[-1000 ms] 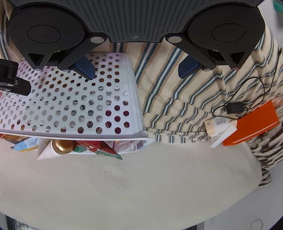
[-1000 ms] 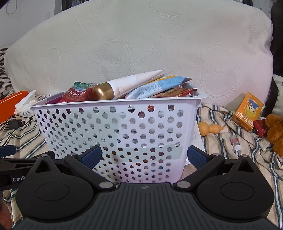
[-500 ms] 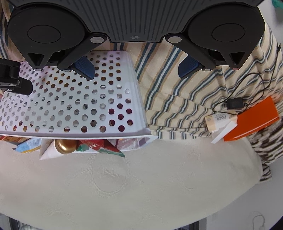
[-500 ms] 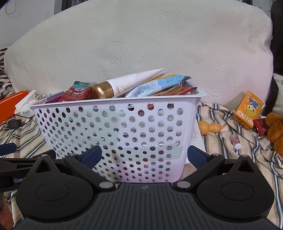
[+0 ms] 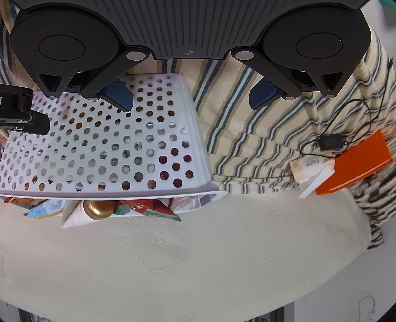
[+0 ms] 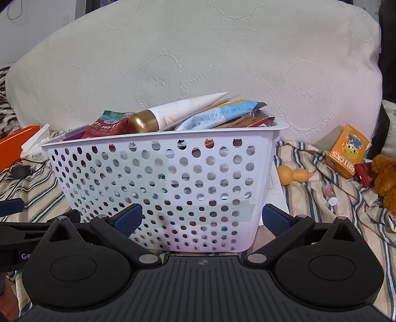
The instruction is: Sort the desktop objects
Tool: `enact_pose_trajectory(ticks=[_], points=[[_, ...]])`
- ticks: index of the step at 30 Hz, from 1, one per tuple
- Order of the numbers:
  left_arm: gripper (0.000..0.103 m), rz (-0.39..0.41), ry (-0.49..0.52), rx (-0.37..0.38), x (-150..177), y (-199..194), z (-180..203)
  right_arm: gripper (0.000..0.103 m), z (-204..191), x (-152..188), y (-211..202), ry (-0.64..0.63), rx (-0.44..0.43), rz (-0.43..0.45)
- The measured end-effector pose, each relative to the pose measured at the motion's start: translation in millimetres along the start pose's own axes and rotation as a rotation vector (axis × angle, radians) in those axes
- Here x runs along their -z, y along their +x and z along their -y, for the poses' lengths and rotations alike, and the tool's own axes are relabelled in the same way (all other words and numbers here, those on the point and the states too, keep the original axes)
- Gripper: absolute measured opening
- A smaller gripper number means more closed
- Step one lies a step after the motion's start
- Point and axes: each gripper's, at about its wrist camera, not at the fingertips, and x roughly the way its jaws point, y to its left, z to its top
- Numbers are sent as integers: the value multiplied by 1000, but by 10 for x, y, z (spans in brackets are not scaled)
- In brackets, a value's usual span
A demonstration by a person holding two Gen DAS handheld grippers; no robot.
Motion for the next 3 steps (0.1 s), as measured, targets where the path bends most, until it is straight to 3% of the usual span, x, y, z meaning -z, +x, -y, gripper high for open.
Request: enact_pose_trajectory(ticks=[3], points=[[103,-8,-9,1,2,7,-8,103,-3,3,-4,-1,1,0]])
